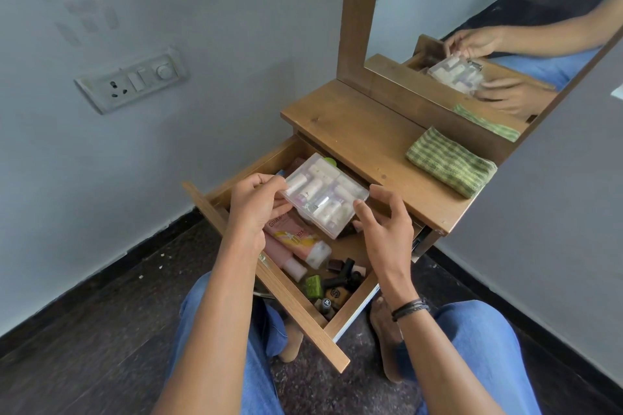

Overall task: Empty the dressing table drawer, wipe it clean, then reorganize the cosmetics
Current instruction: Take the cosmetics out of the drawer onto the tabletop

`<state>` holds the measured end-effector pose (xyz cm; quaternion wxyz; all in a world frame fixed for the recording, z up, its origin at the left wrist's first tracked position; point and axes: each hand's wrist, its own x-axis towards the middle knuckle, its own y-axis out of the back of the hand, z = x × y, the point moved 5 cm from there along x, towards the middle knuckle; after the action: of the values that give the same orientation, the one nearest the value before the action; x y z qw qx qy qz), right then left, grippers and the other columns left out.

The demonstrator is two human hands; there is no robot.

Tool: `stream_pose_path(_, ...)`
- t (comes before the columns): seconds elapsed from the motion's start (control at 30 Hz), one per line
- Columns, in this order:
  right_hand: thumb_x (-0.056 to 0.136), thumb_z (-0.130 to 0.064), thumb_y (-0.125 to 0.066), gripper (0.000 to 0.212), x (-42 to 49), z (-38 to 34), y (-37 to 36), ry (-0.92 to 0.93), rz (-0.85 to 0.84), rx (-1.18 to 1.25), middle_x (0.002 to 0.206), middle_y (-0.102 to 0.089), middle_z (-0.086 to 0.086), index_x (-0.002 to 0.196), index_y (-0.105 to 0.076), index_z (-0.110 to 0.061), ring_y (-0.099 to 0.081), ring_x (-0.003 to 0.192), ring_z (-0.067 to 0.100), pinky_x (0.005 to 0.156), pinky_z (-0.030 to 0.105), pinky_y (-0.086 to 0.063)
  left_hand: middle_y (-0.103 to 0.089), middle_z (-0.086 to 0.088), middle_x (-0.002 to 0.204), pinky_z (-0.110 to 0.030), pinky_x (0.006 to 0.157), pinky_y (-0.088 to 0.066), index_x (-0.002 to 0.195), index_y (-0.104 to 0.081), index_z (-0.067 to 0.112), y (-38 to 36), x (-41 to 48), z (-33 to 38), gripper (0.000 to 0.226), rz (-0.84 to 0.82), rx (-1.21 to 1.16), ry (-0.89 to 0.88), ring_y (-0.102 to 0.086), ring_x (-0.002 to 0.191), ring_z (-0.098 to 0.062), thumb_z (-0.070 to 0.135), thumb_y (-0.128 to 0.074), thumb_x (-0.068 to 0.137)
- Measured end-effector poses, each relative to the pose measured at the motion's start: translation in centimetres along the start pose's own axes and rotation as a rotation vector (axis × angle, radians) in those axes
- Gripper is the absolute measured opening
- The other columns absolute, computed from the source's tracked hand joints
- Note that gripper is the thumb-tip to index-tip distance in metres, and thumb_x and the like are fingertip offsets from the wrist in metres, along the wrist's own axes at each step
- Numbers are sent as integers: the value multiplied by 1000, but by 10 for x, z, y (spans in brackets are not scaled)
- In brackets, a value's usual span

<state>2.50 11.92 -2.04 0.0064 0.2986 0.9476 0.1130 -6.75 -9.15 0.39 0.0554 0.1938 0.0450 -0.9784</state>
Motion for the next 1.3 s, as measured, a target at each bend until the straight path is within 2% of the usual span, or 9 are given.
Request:
stream_pose_path(0.1, 94, -28, -72, 38, -3, -2, -2, -35, 14, 90, 130, -61, -6, 129, -58, -22, -71, 95, 5, 75, 34, -64, -76, -15, 94, -28, 63, -59, 100, -69, -2, -1, -1, 2, 16, -19, -36, 2, -75, 89, -26, 5, -70, 87)
stream_pose_path(0.27, 94, -20, -72, 47, -8, -6, -7, -166, -26, 290, 114, -72, 5, 134, -47, -27, -76, 85, 18, 78, 39, -63, -77, -15, 95, -29, 66, -61, 103, -68, -5, -4, -2, 1, 20, -37, -41, 7, -75, 89, -26, 5, -70, 87)
stream_pose_path(0.43, 94, -16, -72, 53, -11, -10, -12, -186, -73, 355, 102, -76, 8, 139, -44, -25, -76, 85, 23, 78, 40, -63, -77, -15, 95, -28, 67, -60, 103, -67, -4, -5, -2, 2, 18, -39, -69, 7, -76, 88, -25, 4, -70, 86)
stream_pose_path(0.67, 90, -14, -76, 84, -15, -19, -18, -165, -156, 383, 104, -76, 2, 156, -28, -32, -76, 83, 26, 71, 25, -60, -76, -14, 103, -30, 74, -61, 98, -69, 2, -6, 0, -1, 10, -34, -118, -8, -75, 97, -25, 3, -70, 88)
stream_pose_path(0.87, 86, -17, -80, 94, -21, -28, -23, -131, -199, 363, 116, -68, 6, 160, -24, -34, -75, 87, 24, 68, 24, -60, -76, -6, 108, -28, 80, -60, 109, -73, 10, -13, -1, -1, 17, -48, -163, -59, -74, 100, -17, 11, -71, 93)
stream_pose_path(0.97, 85, -21, -82, 96, -18, -28, -23, -99, -190, 323, 119, -68, 6, 160, -25, -35, -75, 95, 23, 74, 34, -62, -77, -4, 108, -28, 79, -60, 115, -72, 12, -16, -4, 3, 21, -69, -185, -84, -74, 99, -15, 12, -70, 94)
stream_pose_path(1.03, 85, -21, -82, 94, -13, -30, -22, -91, -169, 299, 118, -68, 5, 159, -26, -35, -74, 95, 22, 79, 39, -63, -75, -4, 114, -29, 86, -59, 123, -69, 10, -20, -6, 5, 28, -105, -193, -96, -73, 103, -13, 11, -68, 95)
stream_pose_path(1.17, 88, -11, -78, 90, -2, -29, -17, -128, -123, 338, 117, -68, 8, 158, -27, -34, -75, 90, 24, 75, 29, -62, -73, 0, 121, -33, 103, -51, 144, -53, 16, -35, -12, 1, 50, -211, -113, -101, -67, 116, -10, 8, -65, 97)
stream_pose_path(1.3, 88, -19, -79, 94, 7, -25, -11, -117, -114, 211, 114, -71, 2, 160, -22, -34, -76, 80, 20, 81, 35, -62, -64, -1, 138, -44, 116, -40, 156, -34, 18, -49, -15, -4, 68, -267, -97, -80, -56, 131, -12, 2, -62, 96)
